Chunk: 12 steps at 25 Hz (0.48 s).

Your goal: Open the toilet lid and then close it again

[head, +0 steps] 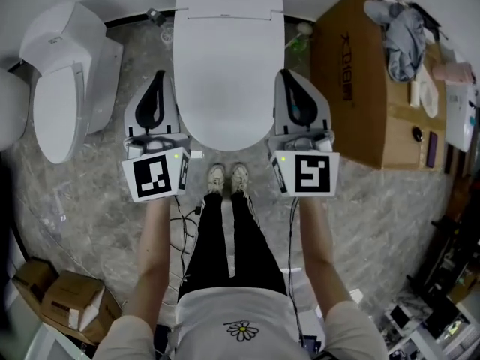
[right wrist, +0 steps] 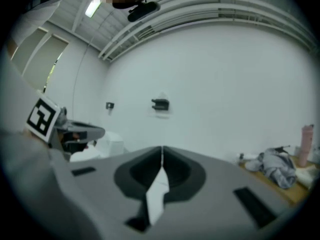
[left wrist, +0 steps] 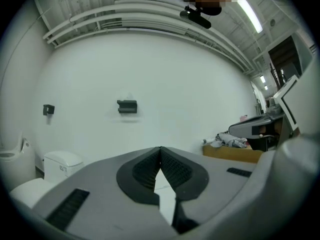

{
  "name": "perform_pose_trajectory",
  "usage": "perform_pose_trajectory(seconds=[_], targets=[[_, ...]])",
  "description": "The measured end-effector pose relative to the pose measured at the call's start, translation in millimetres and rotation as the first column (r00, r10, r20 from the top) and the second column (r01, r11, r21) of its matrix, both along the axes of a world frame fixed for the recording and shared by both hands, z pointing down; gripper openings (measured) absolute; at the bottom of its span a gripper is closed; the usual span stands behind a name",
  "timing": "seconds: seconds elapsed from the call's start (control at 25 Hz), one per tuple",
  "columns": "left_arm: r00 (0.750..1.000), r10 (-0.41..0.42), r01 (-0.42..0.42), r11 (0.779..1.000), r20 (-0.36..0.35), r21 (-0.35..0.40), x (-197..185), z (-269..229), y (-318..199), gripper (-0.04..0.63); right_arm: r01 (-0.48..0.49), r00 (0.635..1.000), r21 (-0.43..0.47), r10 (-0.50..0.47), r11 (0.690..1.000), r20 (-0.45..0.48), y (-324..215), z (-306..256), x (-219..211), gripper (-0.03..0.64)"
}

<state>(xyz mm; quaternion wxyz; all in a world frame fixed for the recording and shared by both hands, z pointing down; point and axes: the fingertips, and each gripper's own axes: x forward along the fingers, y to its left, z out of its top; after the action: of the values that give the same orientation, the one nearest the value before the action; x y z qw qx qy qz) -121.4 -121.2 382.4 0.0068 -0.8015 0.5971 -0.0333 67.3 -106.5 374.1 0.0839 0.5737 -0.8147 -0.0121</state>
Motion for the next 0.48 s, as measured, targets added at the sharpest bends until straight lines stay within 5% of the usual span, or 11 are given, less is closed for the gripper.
perform_pose_trajectory(seconds=[0.48], targets=[[0.999, 0.036, -0.039, 0.989, -0.018, -0.144, 3, 163, 43, 0.026, -0.045, 0.999, -0.183, 0.047, 0.982, 0.006, 39, 179, 7, 0.031]])
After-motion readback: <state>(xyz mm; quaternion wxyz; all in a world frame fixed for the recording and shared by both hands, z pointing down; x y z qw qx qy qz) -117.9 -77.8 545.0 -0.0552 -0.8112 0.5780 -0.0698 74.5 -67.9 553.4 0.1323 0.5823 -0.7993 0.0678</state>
